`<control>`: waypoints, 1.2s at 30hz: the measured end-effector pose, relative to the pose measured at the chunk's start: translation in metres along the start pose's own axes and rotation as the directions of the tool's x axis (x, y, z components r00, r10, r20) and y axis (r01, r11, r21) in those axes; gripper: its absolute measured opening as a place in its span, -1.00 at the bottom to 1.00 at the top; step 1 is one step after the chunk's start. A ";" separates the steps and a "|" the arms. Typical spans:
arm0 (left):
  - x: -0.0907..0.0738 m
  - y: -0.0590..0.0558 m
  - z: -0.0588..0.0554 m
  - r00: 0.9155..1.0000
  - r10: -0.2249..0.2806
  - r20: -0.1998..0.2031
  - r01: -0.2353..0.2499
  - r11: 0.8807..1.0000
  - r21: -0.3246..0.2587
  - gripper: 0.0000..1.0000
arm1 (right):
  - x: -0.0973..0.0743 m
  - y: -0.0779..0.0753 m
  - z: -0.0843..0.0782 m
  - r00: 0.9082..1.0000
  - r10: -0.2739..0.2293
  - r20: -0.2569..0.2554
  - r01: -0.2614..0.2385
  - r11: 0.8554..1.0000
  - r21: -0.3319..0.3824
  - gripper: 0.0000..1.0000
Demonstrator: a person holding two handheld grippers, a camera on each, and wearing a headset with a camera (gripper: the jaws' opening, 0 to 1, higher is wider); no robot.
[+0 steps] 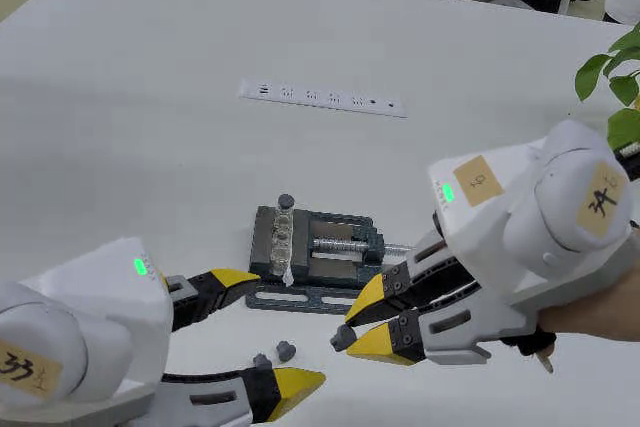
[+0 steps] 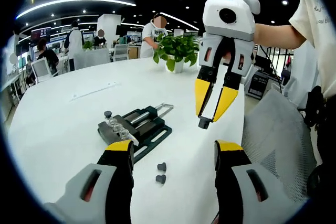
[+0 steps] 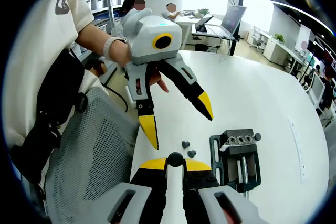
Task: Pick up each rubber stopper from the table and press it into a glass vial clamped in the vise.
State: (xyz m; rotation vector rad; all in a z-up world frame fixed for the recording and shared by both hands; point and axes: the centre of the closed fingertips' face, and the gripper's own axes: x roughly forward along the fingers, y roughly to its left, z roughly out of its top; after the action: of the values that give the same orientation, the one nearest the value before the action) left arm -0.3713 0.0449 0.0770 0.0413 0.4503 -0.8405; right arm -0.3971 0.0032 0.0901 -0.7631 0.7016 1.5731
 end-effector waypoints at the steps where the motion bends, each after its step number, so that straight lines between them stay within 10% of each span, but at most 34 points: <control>1: 0.000 0.004 -0.001 1.000 0.017 -0.001 -0.017 1.000 -0.007 0.36 | 0.000 0.000 0.000 1.000 0.001 -0.002 -0.001 1.000 -0.001 -0.89; 8: -0.007 0.025 -0.010 0.997 0.076 -0.010 -0.077 0.994 -0.072 0.86 | 0.001 -0.001 -0.003 1.000 0.005 -0.010 -0.005 1.000 0.001 -0.89; 23: -0.020 0.050 -0.020 0.989 0.150 -0.012 -0.150 0.982 -0.117 0.87 | 0.005 -0.029 -0.011 0.996 0.023 -0.086 -0.028 0.998 -0.058 -0.89; 36: -0.028 0.059 -0.022 0.981 0.193 -0.005 -0.192 0.973 -0.126 0.83 | 0.009 -0.084 -0.004 0.982 0.018 -0.188 -0.049 0.985 -0.164 -0.89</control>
State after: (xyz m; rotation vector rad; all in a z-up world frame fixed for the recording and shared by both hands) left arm -0.3530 0.1090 0.0602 -0.0343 0.4837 -0.6198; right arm -0.3142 0.0158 0.0785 -1.0388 0.7259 1.6200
